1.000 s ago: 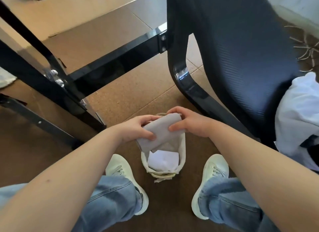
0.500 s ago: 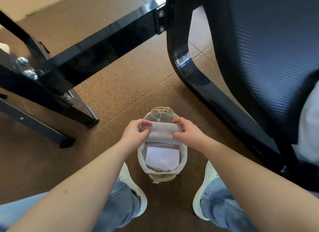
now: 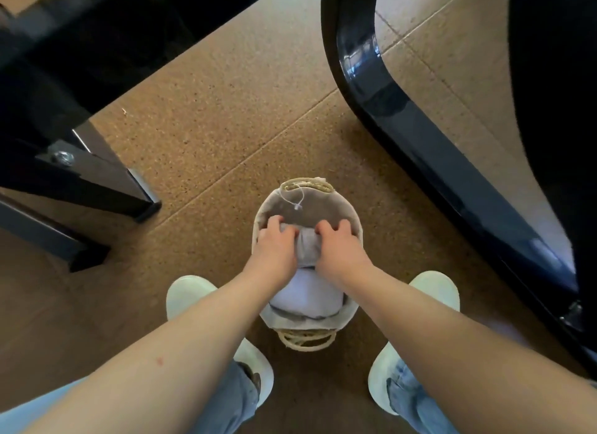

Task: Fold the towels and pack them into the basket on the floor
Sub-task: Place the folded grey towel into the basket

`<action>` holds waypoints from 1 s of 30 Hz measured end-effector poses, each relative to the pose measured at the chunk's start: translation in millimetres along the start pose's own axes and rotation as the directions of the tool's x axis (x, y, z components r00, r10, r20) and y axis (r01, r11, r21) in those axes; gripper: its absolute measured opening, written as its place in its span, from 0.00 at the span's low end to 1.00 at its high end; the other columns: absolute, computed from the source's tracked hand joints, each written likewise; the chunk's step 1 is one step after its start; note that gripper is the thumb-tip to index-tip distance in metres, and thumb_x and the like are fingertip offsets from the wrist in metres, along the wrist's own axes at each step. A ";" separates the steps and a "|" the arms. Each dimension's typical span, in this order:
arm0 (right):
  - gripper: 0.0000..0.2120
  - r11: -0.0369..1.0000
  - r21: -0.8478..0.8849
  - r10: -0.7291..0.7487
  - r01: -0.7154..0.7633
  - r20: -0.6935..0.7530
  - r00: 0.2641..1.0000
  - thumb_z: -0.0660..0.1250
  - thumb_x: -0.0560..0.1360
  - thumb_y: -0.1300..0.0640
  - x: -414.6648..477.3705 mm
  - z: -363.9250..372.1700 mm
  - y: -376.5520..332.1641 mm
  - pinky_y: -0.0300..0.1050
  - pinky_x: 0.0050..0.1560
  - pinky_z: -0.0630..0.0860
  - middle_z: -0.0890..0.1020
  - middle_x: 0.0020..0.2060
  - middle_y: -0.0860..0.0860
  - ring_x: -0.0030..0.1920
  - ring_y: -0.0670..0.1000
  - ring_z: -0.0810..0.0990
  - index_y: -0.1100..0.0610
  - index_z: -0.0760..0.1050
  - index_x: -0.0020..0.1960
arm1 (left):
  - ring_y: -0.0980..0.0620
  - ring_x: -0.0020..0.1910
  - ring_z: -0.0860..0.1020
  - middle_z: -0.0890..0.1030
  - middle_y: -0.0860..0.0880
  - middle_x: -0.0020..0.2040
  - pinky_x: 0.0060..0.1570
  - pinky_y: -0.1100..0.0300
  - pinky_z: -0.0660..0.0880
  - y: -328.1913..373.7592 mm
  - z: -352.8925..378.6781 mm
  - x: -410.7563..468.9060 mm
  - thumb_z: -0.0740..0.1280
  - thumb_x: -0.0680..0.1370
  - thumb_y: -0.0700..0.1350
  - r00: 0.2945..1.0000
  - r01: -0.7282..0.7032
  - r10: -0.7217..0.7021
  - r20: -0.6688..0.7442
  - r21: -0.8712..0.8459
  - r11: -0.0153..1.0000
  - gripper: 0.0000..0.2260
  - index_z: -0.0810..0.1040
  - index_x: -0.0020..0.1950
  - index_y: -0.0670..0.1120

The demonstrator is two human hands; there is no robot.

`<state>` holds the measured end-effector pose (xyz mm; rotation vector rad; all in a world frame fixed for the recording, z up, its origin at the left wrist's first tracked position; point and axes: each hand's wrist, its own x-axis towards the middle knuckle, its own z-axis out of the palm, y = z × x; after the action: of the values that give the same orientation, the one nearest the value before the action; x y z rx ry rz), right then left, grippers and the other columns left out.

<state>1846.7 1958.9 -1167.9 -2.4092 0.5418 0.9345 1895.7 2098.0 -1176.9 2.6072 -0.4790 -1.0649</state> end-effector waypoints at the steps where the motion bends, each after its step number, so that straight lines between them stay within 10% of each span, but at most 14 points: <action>1: 0.22 1.000 -0.017 0.016 -0.015 0.020 1.000 0.67 0.78 0.56 3.2 4.6 -0.9 0.55 0.63 0.78 0.66 0.67 0.59 0.62 0.62 0.76 0.51 0.64 0.70 | 0.39 0.72 0.65 0.58 0.43 0.77 0.72 0.46 0.67 0.0 4.0 2.6 0.64 0.82 0.42 0.999 0.021 -0.021 0.029 0.020 1.000 0.20 0.69 0.74 0.47; 9: 0.23 0.959 -0.275 -0.068 0.065 0.000 0.998 0.64 0.81 0.59 2.1 16.9 4.5 0.57 0.68 0.73 0.66 0.69 0.61 0.69 0.66 0.69 0.54 0.63 0.74 | 0.37 0.77 0.59 0.58 0.36 0.78 0.75 0.47 0.62 -9.2 15.1 -1.4 0.61 0.82 0.40 0.991 -0.124 0.136 -0.013 0.322 0.939 0.19 0.69 0.73 0.43; 14: 0.20 0.798 -0.533 -0.376 0.281 -0.075 0.924 0.72 0.73 0.53 -21.4 26.6 14.6 0.54 0.47 0.77 0.76 0.60 0.59 0.55 0.61 0.76 0.54 0.74 0.64 | 0.35 0.72 0.70 0.73 0.36 0.73 0.73 0.41 0.66 -33.6 32.1 -20.6 0.63 0.77 0.46 0.909 -0.398 0.402 0.113 0.525 0.752 0.26 0.72 0.75 0.40; 21: 0.43 0.774 -0.577 -0.223 0.262 0.139 0.965 0.62 0.80 0.38 -34.2 40.6 19.9 0.64 0.80 0.47 0.49 0.82 0.60 0.81 0.63 0.52 0.52 0.43 0.84 | 0.32 0.79 0.58 0.56 0.33 0.81 0.73 0.35 0.30 -39.2 33.3 -42.3 0.49 0.83 0.54 0.917 -0.388 0.334 0.220 0.689 0.612 0.29 0.61 0.80 0.41; 30: 0.50 0.766 -0.620 -0.069 0.168 0.181 0.981 0.63 0.79 0.37 -29.7 52.9 13.7 0.64 0.79 0.36 0.34 0.81 0.59 0.82 0.62 0.37 0.51 0.30 0.82 | 0.35 0.80 0.51 0.53 0.35 0.81 0.79 0.38 0.42 -21.5 25.0 -34.7 0.51 0.83 0.60 0.955 -0.289 0.257 0.147 0.645 0.707 0.32 0.51 0.83 0.45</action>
<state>1792.3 1983.7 -1185.0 -2.8749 -0.0108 1.4008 1858.7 2128.1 -1180.7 2.9363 -1.4496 -0.9726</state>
